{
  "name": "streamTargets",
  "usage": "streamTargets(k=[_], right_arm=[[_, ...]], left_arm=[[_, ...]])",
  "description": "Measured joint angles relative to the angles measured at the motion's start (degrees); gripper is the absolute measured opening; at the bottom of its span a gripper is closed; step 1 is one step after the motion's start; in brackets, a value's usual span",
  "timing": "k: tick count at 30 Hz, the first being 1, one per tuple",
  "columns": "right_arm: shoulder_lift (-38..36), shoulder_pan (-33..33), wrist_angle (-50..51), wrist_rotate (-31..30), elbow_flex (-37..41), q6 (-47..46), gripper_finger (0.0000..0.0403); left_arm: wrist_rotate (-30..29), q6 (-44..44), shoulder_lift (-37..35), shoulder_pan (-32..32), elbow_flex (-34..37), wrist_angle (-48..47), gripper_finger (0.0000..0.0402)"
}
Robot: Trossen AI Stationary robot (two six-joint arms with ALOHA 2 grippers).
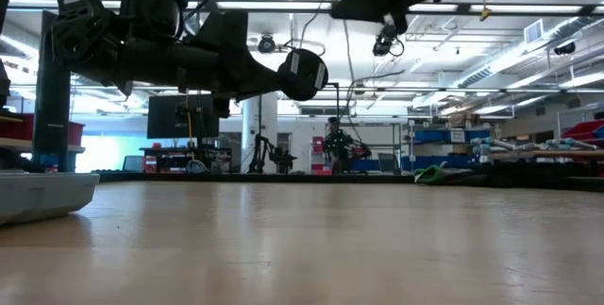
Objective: Coil cords
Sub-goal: Coil the black wire onto the spool
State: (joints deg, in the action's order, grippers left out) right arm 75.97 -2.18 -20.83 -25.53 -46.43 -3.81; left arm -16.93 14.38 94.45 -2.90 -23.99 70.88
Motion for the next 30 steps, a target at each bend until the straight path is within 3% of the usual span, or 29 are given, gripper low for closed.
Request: streamTargets(k=[4, 11, 19, 30], right_arm=[[5.6, -0.7, 0.8, 0.3, -1.9, -0.7, 0.0], [15.7, -2.8, -5.3, 7.5, -2.3, -4.7, 0.0], [24.2, -4.2, -6.8, 7.9, -2.3, -10.8, 0.0], [26.6, -3.7, 0.6, 6.0, -2.3, -17.0, 0.0]], left_arm=[[-0.3, 0.8, 0.0, 0.0, 0.0, 0.5, 0.0], [-1.7, 0.9, 0.0, -0.1, 0.0, 2.1, 0.0], [-2.4, 0.8, 0.0, -0.1, 0.0, 7.8, 0.0], [6.1, 0.9, 0.0, -0.1, 0.0, 14.1, 0.0]])
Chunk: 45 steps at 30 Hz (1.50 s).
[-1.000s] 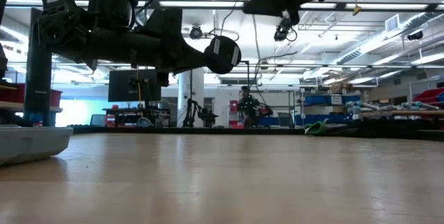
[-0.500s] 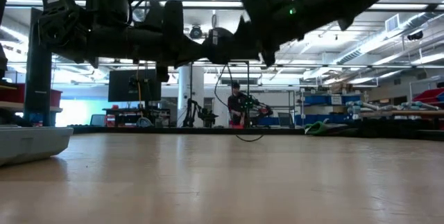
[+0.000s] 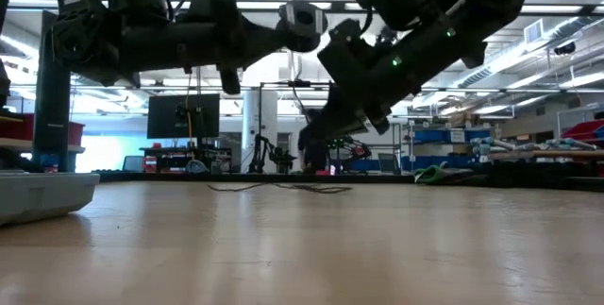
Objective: Coil cords
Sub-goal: Coil the black wire onto the spool
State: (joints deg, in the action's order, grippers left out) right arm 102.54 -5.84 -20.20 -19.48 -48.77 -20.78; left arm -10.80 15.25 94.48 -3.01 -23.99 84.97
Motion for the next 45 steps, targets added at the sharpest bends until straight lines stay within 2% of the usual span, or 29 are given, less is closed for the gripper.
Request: streamTargets(k=[5, 9, 15, 22, 27, 30, 34, 38, 45], right_arm=[[0.0, 0.3, 8.6, -0.6, 0.0, -4.0, 0.0], [-1.7, -0.2, 13.0, -3.0, 0.1, -4.9, 0.0], [-10.3, -0.5, 24.7, -7.4, 0.0, -5.9, 0.0], [-22.0, 1.2, 50.8, -7.9, 0.0, -15.9, 0.0], [-26.3, 0.9, 60.3, -9.9, 0.0, -21.0, 0.0], [-26.6, 0.2, 58.7, -10.0, 0.0, -21.4, 0.0], [-23.4, -1.0, 47.3, -8.7, 0.0, -17.5, 0.0], [-16.5, -2.0, 35.6, -6.7, 0.0, -14.3, 0.0], [-3.3, -3.1, 25.9, -2.6, 0.0, -17.0, 0.0]], left_arm=[[4.4, 0.0, 0.0, 0.0, 0.0, 3.2, 0.0], [5.6, 0.0, 0.0, 0.0, 0.0, 1.9, 0.0], [7.1, 0.0, 0.0, 0.0, 0.0, -0.6, 0.0], [9.0, 0.0, 0.0, 0.0, 0.0, 1.8, 0.0], [9.6, 0.0, 0.0, 0.0, 0.0, 3.6, 0.0], [9.4, 0.0, 0.0, 0.0, 0.0, 4.1, 0.0], [4.7, -0.8, 0.0, 0.0, 0.0, 4.6, 0.0], [1.8, -1.5, 0.0, -0.3, -0.8, 4.7, 0.0], [1.7, -1.5, 0.0, -1.6, -3.2, 4.9, 0.0]])
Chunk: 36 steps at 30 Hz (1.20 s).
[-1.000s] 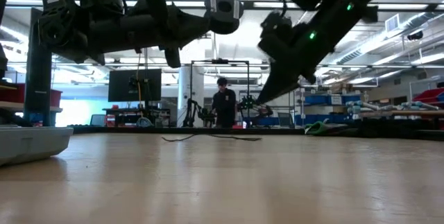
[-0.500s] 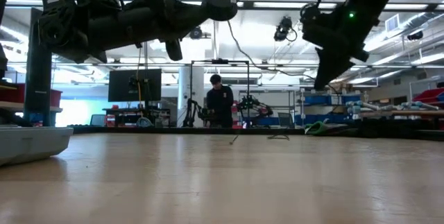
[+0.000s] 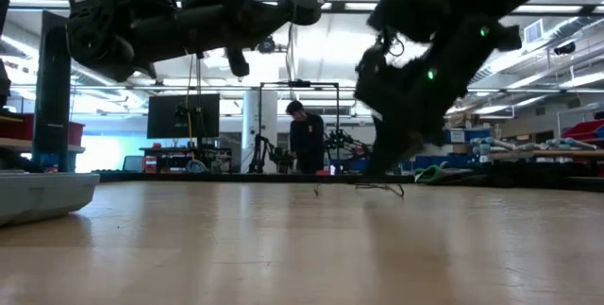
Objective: Coil cords
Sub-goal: Coil the black wire onto the spool
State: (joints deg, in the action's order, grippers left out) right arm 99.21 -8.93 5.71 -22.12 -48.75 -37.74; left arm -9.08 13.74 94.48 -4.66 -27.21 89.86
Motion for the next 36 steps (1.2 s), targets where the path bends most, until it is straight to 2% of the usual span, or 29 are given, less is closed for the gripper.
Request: streamTargets(k=[9, 17, 25, 30, 36], right_arm=[[2.9, -0.4, 0.0, 1.3, -0.1, -2.8, 0.0], [2.5, -0.4, 1.9, 1.4, -0.2, -2.7, 0.0], [-3.2, -1.8, 15.9, 0.5, 0.2, -4.5, 0.0], [-10.3, -4.8, 31.4, -5.2, 0.2, -12.3, 0.0], [-20.9, -8.7, 43.5, -9.9, 0.1, -20.7, 0.0]], left_arm=[[3.5, 1.5, 0.0, -1.9, -3.4, 0.0, 0.0], [12.9, 3.2, 0.0, -2.9, -7.5, 0.0, 0.0], [14.0, 3.2, 0.0, -3.6, -5.2, -4.8, 0.0], [13.4, 3.7, 0.0, -4.0, -2.7, -8.3, 0.0], [13.5, 3.8, -0.1, -3.9, -0.8, -12.2, 0.0]])
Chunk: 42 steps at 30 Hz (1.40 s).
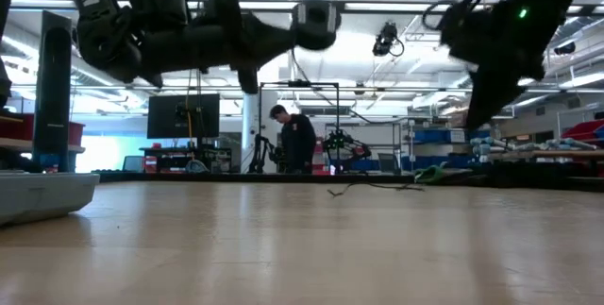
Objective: Coil cords
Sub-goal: Coil the black wire onto the spool
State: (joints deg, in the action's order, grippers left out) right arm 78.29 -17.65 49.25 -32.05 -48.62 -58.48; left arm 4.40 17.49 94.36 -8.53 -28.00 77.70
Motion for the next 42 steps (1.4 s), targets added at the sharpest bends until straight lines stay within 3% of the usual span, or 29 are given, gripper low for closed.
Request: streamTargets(k=[4, 9, 16, 21, 25, 30, 35, 38, 42], right_arm=[[-6.2, -0.1, 0.4, -1.7, 0.0, -1.3, 0.0], [-10.1, 2.2, -7.6, -4.1, 0.0, 3.2, 0.0], [-8.7, 5.8, -29.4, 0.4, -0.1, 19.4, 0.0], [-5.8, 6.7, -36.5, 3.5, -0.1, 22.5, 0.0], [-5.2, 6.6, -32.7, 1.6, -0.1, 18.6, 0.0], [-6.8, 7.1, -18.0, -2.7, -0.1, 7.1, 0.0], [-6.6, 7.7, -2.4, 1.3, 0.0, -4.4, 0.0001], [-6.3, 7.0, -2.3, 1.9, 2.3, -5.5, 0.0013], [-6.3, 6.0, -13.3, 4.9, 7.2, -3.4, 0.0043]], left_arm=[[-0.6, -0.7, 0.0, 0.8, 0.1, -5.0, 0.0], [-4.0, -3.1, 0.1, 2.8, 0.1, -11.2, 0.0], [-13.1, -3.8, 0.1, 4.5, 0.1, -17.1, 0.0], [-19.3, -4.5, 0.1, 4.9, 0.1, -17.0, 0.0], [-21.0, -5.3, 0.1, 4.9, 0.1, -17.0, 0.0], [-18.3, -5.4, 0.1, 4.9, 0.1, -16.6, 0.0], [-13.6, -5.3, 0.1, 4.9, 0.1, -12.8, 0.0], [-11.1, -5.2, 0.1, 4.9, 0.1, -9.1, 0.0], [-10.6, -3.7, 0.1, 4.9, 0.1, -6.8, 0.0]])
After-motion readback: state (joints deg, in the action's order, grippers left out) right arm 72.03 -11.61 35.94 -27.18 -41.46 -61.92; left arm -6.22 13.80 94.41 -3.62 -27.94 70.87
